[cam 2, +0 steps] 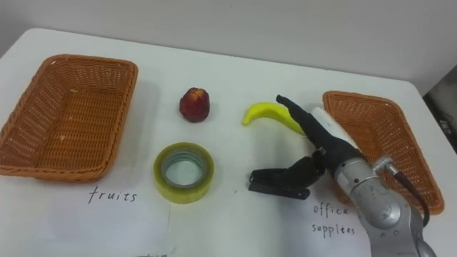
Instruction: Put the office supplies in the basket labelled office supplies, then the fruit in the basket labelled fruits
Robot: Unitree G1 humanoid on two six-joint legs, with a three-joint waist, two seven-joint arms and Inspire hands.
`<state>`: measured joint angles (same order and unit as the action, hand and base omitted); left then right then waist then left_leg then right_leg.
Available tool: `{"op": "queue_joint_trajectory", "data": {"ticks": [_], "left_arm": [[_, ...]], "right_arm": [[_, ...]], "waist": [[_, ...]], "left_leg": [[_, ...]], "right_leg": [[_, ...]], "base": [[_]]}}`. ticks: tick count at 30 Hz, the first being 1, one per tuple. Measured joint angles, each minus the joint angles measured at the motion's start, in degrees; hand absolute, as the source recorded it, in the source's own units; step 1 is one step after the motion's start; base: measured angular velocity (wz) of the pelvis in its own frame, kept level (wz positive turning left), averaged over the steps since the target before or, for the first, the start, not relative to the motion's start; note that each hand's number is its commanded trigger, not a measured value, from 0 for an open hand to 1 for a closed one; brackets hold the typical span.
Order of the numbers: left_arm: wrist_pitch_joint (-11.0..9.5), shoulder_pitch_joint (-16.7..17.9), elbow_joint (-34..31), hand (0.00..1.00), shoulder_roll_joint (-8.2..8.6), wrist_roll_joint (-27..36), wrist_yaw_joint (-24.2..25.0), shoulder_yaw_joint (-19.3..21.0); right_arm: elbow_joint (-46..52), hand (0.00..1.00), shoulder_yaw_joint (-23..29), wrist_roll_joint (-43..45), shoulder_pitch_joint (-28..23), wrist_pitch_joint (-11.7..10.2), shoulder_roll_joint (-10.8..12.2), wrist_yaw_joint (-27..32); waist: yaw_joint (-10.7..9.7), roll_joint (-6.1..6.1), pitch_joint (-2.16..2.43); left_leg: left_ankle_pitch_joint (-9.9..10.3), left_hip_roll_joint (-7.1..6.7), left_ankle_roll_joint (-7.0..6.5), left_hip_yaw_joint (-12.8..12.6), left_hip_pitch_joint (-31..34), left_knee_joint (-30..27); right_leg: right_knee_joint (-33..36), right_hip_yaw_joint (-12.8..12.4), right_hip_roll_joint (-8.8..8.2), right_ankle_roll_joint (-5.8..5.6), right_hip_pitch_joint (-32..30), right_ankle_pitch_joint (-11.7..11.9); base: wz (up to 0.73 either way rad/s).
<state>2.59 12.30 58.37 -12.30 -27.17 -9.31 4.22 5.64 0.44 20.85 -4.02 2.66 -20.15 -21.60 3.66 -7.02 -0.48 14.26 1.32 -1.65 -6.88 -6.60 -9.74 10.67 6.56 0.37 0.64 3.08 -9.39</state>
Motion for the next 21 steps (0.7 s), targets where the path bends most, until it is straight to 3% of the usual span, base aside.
{"op": "queue_joint_trajectory", "data": {"ticks": [13, 21], "left_arm": [[1.07, -0.41, 0.0, 0.0, -0.49, 0.02, -0.09, -1.09], [1.19, -0.56, 0.0, 0.0, -0.49, 0.02, -0.38, -1.09]], "right_arm": [[-0.94, 0.0, -4.1, 5.57, 0.0, 1.31, 0.01, -3.65], [-1.19, 0.0, -5.41, 6.97, -0.01, 3.24, 0.01, -5.09]], "waist": [[-0.01, 0.3, -0.04], [0.36, 0.72, 0.07]], "left_leg": [[0.0, 0.01, -0.01, 0.31, 0.05, 0.01], [0.0, 0.01, 0.0, 0.36, 0.04, 0.06]], "right_leg": [[-0.01, 0.22, 0.0, 0.01, 0.09, 0.01], [-0.05, 0.57, 0.0, 0.01, -0.01, 0.02]], "base": [[0.01], [0.0]]}}
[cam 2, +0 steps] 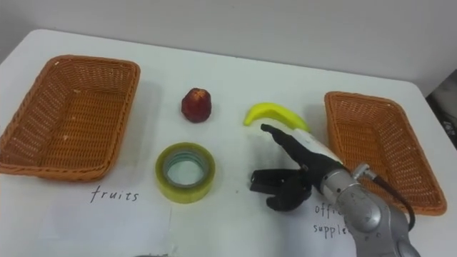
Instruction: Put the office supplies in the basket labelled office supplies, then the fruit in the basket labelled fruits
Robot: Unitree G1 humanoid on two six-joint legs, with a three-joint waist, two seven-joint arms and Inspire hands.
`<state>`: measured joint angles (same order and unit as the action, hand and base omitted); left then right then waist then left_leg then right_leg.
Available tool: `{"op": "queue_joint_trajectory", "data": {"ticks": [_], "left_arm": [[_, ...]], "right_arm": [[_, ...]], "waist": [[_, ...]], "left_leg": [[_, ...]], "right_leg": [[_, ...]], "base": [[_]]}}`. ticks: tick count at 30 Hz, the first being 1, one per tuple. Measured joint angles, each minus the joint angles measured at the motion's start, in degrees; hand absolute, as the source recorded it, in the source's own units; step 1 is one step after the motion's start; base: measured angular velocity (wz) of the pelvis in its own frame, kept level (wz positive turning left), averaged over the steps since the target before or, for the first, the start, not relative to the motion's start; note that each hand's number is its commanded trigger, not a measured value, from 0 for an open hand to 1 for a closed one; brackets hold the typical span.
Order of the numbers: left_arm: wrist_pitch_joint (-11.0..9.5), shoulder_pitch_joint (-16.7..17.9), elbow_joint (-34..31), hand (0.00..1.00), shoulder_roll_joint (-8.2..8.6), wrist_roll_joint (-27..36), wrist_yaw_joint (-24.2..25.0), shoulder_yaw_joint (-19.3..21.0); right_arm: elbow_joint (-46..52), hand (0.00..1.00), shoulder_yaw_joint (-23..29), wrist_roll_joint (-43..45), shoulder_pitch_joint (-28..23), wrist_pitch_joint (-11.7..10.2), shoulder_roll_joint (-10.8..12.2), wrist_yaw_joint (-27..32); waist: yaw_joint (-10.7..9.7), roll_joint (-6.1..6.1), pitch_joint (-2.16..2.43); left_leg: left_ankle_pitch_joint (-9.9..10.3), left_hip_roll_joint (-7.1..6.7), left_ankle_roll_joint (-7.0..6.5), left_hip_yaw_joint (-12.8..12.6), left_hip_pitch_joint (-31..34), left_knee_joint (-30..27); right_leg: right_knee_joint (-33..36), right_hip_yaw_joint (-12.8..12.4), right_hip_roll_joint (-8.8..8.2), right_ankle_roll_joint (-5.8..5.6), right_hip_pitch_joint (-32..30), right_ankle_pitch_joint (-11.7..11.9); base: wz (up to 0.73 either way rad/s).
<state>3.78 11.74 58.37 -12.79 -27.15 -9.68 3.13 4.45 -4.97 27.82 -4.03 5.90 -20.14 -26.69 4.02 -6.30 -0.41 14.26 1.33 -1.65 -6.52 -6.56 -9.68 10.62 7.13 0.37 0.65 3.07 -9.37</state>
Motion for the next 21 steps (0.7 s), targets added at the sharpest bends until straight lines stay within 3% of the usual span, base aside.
{"op": "queue_joint_trajectory", "data": {"ticks": [8, 21], "left_arm": [[0.05, -0.49, -0.29, 0.0, 0.03, -0.01, -1.01, 0.08], [0.04, -0.2, -0.32, 0.0, 0.04, 0.05, -1.5, 0.07]], "right_arm": [[-1.31, 0.0, -0.49, -0.02, 0.0, 0.29, 0.0, -1.58], [-1.26, 0.0, -0.38, 4.18, 0.0, 0.46, 0.09, -3.07]], "waist": [[0.99, 0.08, -0.03], [0.57, 0.24, 0.16]], "left_leg": [[0.0, -0.02, 0.0, -0.01, -0.01, -0.04], [0.0, -0.03, 0.0, 0.41, -0.09, -0.08]], "right_leg": [[-0.05, 0.0, -0.08, 0.0, 0.04, 0.0], [-0.05, 0.71, -0.17, -0.01, 0.39, 0.01]], "base": [[0.0], [0.01]]}}
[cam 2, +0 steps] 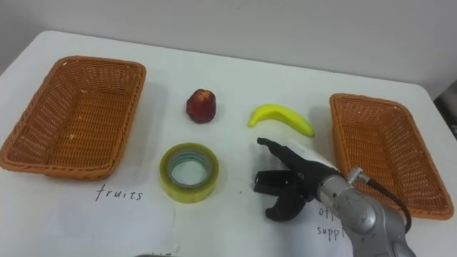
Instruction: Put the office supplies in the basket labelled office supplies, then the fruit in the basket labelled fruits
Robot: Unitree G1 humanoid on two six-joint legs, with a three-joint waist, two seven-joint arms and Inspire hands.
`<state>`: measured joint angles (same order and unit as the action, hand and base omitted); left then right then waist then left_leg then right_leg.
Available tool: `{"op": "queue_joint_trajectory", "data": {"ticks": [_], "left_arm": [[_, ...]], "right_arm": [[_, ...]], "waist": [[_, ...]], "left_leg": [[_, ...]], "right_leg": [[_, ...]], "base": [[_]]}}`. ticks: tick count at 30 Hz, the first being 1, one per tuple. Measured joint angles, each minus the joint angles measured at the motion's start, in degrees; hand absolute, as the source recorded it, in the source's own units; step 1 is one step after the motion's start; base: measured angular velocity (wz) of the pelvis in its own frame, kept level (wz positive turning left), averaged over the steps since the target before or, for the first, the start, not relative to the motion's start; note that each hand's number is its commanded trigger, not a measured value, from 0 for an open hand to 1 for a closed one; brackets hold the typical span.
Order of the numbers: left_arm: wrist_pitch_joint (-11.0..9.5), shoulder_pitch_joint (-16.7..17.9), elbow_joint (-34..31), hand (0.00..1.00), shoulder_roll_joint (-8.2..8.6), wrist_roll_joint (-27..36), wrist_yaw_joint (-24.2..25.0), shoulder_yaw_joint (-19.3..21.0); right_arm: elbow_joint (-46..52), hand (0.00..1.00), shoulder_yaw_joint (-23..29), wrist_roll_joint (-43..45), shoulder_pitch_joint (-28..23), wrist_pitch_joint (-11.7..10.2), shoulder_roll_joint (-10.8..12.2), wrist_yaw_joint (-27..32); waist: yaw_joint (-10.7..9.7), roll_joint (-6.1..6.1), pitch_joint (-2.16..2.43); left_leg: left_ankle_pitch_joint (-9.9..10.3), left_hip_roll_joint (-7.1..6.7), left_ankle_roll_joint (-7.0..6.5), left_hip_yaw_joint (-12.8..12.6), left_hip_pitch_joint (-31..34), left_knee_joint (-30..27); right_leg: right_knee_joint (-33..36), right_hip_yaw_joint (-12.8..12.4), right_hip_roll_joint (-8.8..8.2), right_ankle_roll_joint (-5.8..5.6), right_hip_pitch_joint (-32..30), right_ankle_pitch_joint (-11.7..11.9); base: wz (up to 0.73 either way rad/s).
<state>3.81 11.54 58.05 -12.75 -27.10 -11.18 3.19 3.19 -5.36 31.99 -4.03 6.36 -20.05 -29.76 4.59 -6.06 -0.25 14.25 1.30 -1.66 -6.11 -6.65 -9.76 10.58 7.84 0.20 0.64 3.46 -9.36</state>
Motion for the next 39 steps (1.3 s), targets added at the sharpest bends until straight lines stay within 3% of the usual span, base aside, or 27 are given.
{"op": "queue_joint_trajectory", "data": {"ticks": [4, 19, 39], "left_arm": [[0.01, 0.58, -0.01, 0.0, 0.0, 0.0, -0.07, -0.01], [0.86, 1.4, 0.01, 0.0, 0.12, 0.01, 0.14, 0.01], [1.0, 1.16, -0.89, 0.0, 0.32, 0.02, 0.1, -0.05]], "right_arm": [[0.0, 0.0, 0.01, 0.94, 0.0, 0.07, 0.01, -0.44], [0.19, 0.0, 0.02, 5.97, 0.0, 1.33, 0.25, -1.66], [0.51, 0.0, 0.35, 6.58, 0.22, 2.54, 0.56, -3.48]], "waist": [[-0.34, -0.26, 0.14], [-1.19, -1.19, 0.02], [-0.6, -0.92, -0.11]], "left_leg": [[0.0, -0.01, 0.0, 0.09, -0.02, -0.02], [0.0, -0.07, -0.01, 0.54, -0.11, -0.24], [0.0, -0.05, -0.01, 0.55, -0.08, 0.09]], "right_leg": [[-0.05, 0.08, -0.03, 0.0, 0.13, 0.0], [-0.06, 0.13, -0.08, 0.0, 0.51, 0.01], [-0.08, 0.18, -0.01, 0.01, 0.52, 0.01]], "base": [[0.01], [0.01], [0.0]]}}
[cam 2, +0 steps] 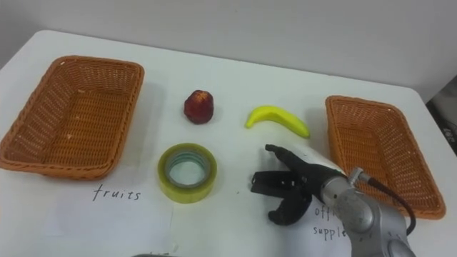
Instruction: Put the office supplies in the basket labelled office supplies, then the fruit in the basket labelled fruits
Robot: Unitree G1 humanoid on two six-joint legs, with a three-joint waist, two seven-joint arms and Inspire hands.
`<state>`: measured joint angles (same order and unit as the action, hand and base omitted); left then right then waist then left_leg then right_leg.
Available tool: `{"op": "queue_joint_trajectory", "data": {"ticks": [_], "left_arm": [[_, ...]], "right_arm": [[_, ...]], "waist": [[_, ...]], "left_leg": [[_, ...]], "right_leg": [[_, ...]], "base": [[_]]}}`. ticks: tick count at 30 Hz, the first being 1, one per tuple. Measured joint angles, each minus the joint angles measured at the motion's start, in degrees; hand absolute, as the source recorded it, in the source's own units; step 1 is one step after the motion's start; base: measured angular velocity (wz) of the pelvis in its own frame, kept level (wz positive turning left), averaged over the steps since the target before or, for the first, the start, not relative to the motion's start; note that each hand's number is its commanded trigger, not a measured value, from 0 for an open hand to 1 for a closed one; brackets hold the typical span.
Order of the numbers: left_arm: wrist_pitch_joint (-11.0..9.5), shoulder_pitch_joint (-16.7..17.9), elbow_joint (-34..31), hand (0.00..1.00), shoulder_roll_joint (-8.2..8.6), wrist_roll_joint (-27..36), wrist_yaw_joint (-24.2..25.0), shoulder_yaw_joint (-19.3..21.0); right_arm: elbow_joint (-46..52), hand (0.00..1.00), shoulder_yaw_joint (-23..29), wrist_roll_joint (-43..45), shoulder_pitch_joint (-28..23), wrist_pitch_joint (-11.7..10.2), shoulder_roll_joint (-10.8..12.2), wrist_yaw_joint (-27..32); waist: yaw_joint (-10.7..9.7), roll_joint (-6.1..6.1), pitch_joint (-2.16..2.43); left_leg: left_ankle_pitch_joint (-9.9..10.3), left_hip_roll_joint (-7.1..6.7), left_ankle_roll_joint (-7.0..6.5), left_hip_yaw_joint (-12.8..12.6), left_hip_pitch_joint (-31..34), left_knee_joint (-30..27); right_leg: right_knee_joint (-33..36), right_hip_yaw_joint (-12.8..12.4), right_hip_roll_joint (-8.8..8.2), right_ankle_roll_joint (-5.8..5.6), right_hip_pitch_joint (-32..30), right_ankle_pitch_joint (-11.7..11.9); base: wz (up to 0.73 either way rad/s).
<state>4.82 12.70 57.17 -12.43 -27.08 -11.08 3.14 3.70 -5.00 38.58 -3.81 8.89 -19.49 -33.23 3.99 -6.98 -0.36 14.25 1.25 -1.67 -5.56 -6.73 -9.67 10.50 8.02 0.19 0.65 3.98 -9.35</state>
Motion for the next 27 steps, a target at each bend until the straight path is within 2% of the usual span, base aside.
{"op": "queue_joint_trajectory", "data": {"ticks": [3, 6, 12, 18, 19, 20, 21, 27], "left_arm": [[0.13, 0.03, -0.61, 0.0, 0.0, -0.04, -0.02, 0.01], [0.32, 0.09, -1.29, 0.0, 0.01, -0.06, -0.06, 0.01], [1.79, 0.3, -3.65, 0.0, 0.03, -0.14, 0.01, 0.05], [2.87, 0.32, -4.16, 0.0, -0.01, -0.12, 0.05, 0.06], [3.03, 0.31, -4.38, 0.0, -0.02, -0.12, 0.06, 0.06], [3.31, 0.27, -4.45, 0.0, -0.03, -0.12, 0.07, 0.03], [3.42, 0.27, -4.46, 0.0, -0.03, -0.12, 0.09, 0.03], [3.67, 0.26, -4.56, 0.0, -0.03, -0.11, 0.24, -0.01]], "right_arm": [[0.21, 0.0, 0.11, 0.02, 0.04, 0.16, -0.01, -0.55], [0.77, 0.0, 0.12, 0.21, 0.04, 1.3, -0.01, -1.05], [1.28, 0.0, 0.06, 2.52, 0.48, 2.7, 0.0, -2.79], [1.26, 0.0, -0.51, 3.88, 0.53, 4.47, 0.14, -3.43], [1.24, 0.2, -0.52, 4.39, 0.53, 4.97, 0.47, -3.84], [1.2, 0.57, -0.52, 4.76, 0.53, 5.35, 1.01, -4.19], [1.2, 1.0, -0.52, 4.8, 0.54, 5.68, 1.22, -4.41], [1.09, 1.0, -1.08, 8.63, 1.07, 6.22, 1.66, -4.06]], "waist": [[0.55, 0.11, 0.02], [0.87, 0.17, 0.04], [1.21, 0.18, 0.07], [1.38, -0.22, 0.34], [1.43, -0.39, 0.46], [1.48, -0.54, 0.55], [1.48, -0.62, 0.58], [1.97, -0.88, 0.5]], "left_leg": [[0.0, 0.01, 0.0, -0.18, 0.01, 0.04], [0.0, 0.03, 0.0, -0.29, 0.01, 0.04], [0.0, 0.0, 0.0, -0.33, 0.0, -0.1], [-0.01, -0.05, 0.0, -0.11, 0.06, -0.51], [-0.01, -0.05, 0.0, -0.04, 0.1, -0.65], [-0.01, -0.05, 0.0, -0.01, 0.08, -0.73], [-0.01, -0.05, 0.0, -0.01, 0.08, -0.75], [-0.01, -0.03, 0.0, 0.11, 0.12, -0.67]], "right_leg": [[0.0, 0.03, 0.01, 0.0, -0.09, 0.0], [-0.01, 0.05, 0.01, 0.0, -0.12, 0.0], [-0.04, 0.04, 0.01, 0.0, -0.2, 0.0], [-0.01, 0.04, -0.05, 0.0, -0.14, 0.0], [0.04, 0.07, -0.06, 0.0, -0.12, 0.0], [0.06, 0.08, -0.06, 0.0, -0.07, 0.0], [0.07, 0.08, -0.06, 0.0, -0.06, 0.0], [0.17, 0.04, 0.02, 0.1, -0.01, 0.22]], "base": [[0.0], [0.0], [0.0], [0.0], [0.0], [0.0], [0.0], [0.0]]}}
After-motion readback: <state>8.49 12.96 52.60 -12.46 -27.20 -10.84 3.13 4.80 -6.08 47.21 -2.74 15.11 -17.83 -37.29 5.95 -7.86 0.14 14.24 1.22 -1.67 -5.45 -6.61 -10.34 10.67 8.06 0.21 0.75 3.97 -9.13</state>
